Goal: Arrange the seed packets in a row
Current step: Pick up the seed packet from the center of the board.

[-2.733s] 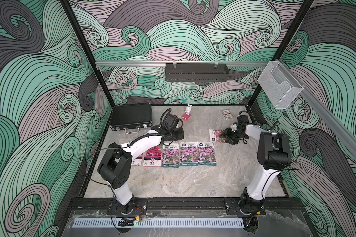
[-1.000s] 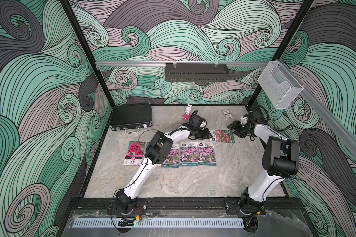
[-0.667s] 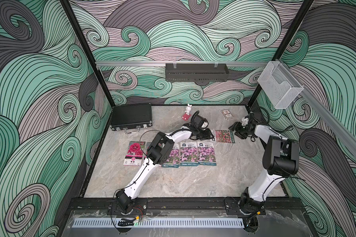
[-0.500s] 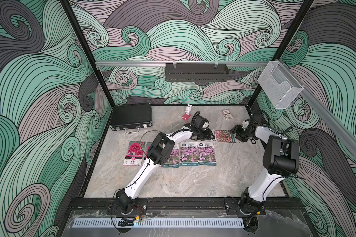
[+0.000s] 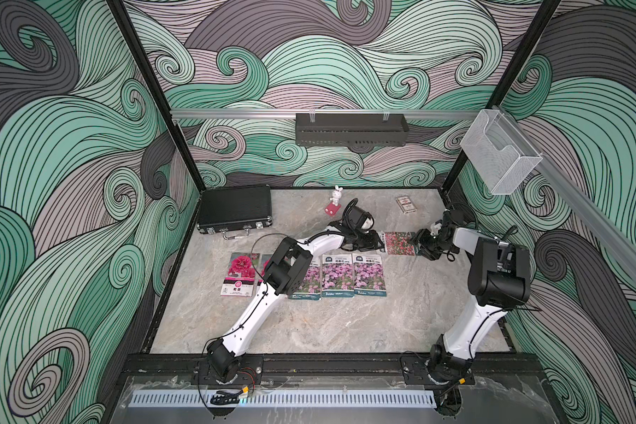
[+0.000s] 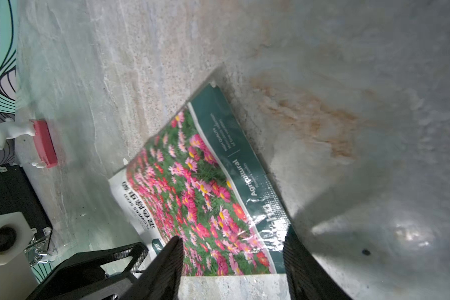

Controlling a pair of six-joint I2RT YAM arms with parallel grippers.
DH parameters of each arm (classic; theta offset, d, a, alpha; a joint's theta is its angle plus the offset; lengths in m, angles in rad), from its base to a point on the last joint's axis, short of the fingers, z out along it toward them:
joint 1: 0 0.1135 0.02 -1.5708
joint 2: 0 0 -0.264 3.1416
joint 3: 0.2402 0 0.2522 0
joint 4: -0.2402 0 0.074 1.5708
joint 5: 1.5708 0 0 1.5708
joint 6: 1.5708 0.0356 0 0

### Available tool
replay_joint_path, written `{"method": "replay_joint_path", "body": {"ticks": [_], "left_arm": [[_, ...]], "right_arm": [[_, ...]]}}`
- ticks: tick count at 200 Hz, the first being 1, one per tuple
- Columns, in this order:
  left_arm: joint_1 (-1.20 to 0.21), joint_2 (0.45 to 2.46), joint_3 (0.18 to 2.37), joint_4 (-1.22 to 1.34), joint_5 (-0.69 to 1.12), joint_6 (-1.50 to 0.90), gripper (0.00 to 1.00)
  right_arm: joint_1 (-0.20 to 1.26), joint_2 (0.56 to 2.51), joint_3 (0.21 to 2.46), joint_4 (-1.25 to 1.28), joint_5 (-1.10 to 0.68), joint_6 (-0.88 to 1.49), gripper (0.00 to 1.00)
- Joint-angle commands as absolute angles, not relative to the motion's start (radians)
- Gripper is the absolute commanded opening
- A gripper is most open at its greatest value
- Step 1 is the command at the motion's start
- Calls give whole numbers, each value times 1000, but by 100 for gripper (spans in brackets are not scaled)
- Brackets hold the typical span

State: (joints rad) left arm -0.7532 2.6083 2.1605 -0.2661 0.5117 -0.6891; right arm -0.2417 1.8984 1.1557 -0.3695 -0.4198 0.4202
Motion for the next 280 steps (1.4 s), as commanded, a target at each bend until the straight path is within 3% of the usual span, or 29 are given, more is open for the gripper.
{"method": "replay_joint_path", "body": {"ticks": [1,108,182,280], "left_arm": [[-760,2638,2189,-307,503,-686,38],[-761,2658,2218,-316,496,-685,38],[-734,2565,2160,-354,292,-579,39],[-713,2685,2312,-385,366,-570,40]], "right_arm": [[-244,1894,1124,-383,-404,421,64],[-245,1904,1083,-365,-443,433,63],[-245,1915,1087,-365,-449,431,63],[-235,1911,1094,-373,-458,413,63]]}}
